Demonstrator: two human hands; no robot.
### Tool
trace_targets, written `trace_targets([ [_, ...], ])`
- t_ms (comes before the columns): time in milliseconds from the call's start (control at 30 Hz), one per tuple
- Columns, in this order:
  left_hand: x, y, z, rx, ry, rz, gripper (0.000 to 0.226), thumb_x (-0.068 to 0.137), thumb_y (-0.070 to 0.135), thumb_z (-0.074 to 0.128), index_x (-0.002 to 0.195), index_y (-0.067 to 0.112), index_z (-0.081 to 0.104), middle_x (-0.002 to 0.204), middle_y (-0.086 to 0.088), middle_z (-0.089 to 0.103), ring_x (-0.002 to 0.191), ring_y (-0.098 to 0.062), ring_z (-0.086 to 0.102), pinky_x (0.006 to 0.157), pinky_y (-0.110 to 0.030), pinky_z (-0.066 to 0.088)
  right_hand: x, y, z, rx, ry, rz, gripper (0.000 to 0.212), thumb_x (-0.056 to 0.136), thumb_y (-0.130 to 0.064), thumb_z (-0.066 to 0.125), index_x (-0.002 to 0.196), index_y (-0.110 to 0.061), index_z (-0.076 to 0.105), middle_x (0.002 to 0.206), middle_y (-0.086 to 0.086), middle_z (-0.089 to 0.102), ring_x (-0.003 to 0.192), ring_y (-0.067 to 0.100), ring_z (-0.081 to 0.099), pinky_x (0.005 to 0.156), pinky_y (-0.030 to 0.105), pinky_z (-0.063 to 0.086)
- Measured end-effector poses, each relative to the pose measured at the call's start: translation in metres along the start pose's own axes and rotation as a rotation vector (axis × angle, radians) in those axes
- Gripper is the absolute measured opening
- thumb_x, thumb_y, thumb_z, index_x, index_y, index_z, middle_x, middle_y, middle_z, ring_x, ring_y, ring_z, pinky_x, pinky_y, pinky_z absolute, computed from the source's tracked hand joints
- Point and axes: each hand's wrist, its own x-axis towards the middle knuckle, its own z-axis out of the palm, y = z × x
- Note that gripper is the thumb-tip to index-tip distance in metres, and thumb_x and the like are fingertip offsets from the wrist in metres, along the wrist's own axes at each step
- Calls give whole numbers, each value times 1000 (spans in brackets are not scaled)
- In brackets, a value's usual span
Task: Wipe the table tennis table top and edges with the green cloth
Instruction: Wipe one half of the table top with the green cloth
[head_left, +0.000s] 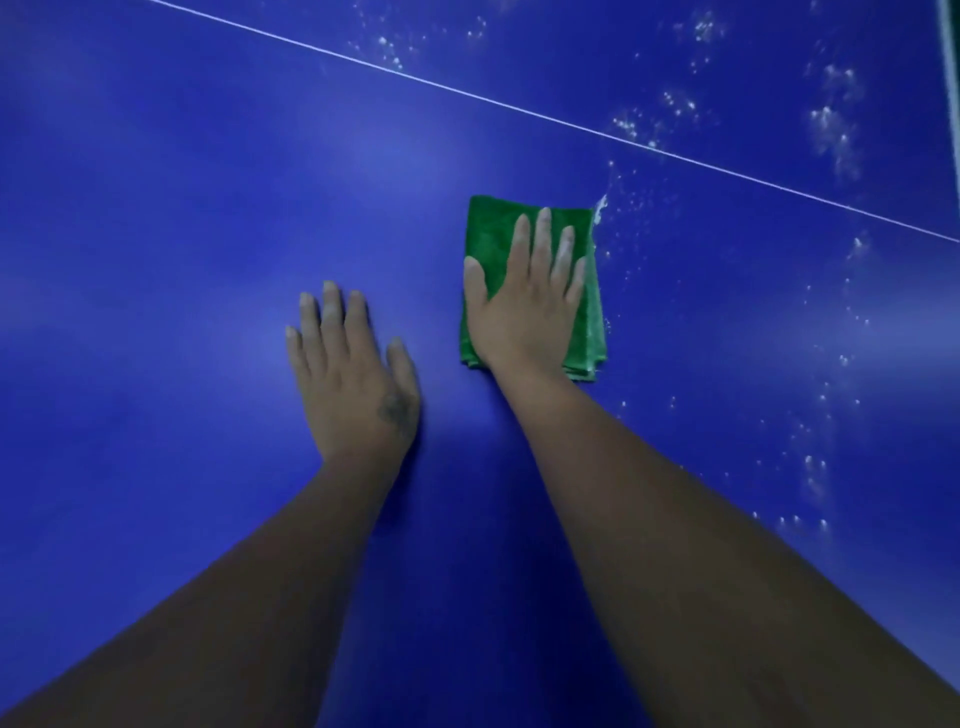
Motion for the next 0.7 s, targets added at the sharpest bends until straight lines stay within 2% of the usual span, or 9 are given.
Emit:
trace_targets([
  [167, 4, 11, 23, 105, 87, 0, 64, 111, 39, 40, 166, 6, 36, 177, -15, 26, 166, -36, 16, 135, -54, 7, 9, 3, 2, -28, 13, -113, 83, 110, -67, 24, 175, -17, 10, 183, 3, -1, 169, 29, -4, 136, 52, -1],
  [333, 5, 11, 27, 138, 114, -3, 65, 110, 42, 38, 165, 7, 37, 177, -15, 27, 166, -35, 17, 135, -55, 8, 43, 0, 2, -4, 10, -251, 83, 108, -67, 33, 174, -18, 19, 183, 0, 6, 169, 27, 1, 135, 51, 2],
  [500, 6, 11, 28, 158, 123, -10, 65, 109, 43, 37, 164, 9, 38, 176, -14, 28, 166, -34, 17, 135, -53, 7, 89, 29, -3, 19, -22, -390, 83, 106, -71, 37, 173, -23, 25, 182, -4, 13, 169, 24, 5, 136, 47, 3],
  [567, 7, 12, 27, 163, 111, -20, 66, 108, 43, 38, 165, 9, 37, 177, -13, 27, 167, -32, 15, 135, -54, 9, 108, 43, -8, 32, -23, -350, 84, 106, -72, 37, 173, -23, 25, 182, -4, 13, 169, 23, 4, 137, 47, 2],
  [700, 8, 16, 25, 157, 107, -30, 67, 107, 42, 39, 165, 8, 38, 177, -13, 27, 167, -33, 16, 135, -56, 11, 121, 33, -9, 72, 4, -11, 84, 107, -70, 34, 174, -22, 18, 183, -3, 5, 169, 24, -3, 136, 49, -4],
])
